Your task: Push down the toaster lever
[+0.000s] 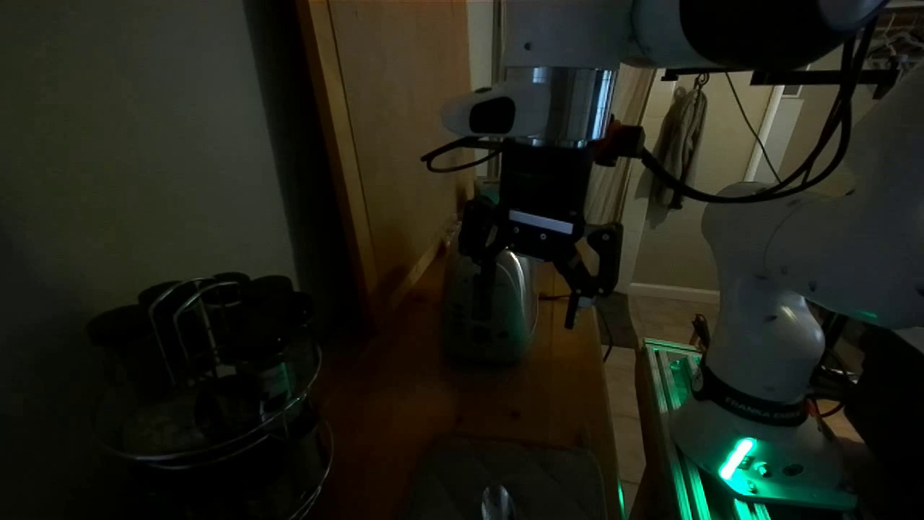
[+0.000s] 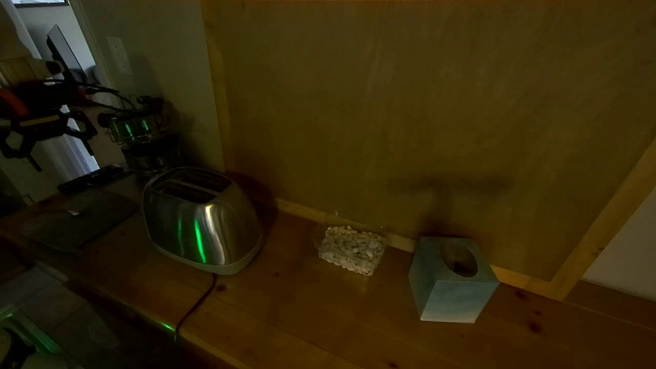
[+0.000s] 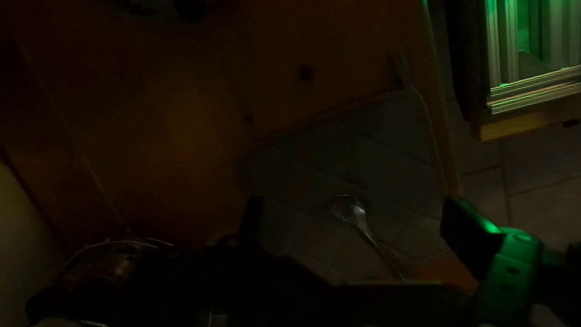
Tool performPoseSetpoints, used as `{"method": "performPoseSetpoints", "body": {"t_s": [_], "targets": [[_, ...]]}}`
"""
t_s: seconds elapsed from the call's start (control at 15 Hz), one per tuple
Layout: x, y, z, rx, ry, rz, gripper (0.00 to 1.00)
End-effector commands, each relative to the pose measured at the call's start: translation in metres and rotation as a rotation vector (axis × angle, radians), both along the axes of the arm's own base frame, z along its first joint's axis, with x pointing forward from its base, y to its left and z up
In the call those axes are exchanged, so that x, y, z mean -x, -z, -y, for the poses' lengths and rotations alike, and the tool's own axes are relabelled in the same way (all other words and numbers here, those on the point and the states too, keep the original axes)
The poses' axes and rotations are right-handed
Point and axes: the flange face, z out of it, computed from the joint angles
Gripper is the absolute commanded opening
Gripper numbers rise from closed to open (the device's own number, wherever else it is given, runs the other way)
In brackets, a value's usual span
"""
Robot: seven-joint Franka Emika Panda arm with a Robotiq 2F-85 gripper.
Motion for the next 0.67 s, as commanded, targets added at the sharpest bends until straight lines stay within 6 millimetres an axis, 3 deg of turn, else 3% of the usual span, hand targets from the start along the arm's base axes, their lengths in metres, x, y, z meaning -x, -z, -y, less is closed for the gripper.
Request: {"method": "performPoseSetpoints", "body": {"t_s": [0.0,0.6], "targets": [[-0.002,-0.002,0.000,-0.003,0.002,-0.007,1.00],[-0.015,-0.005,-0.002,-0.012,-0.001,-0.029,1.00]]}}
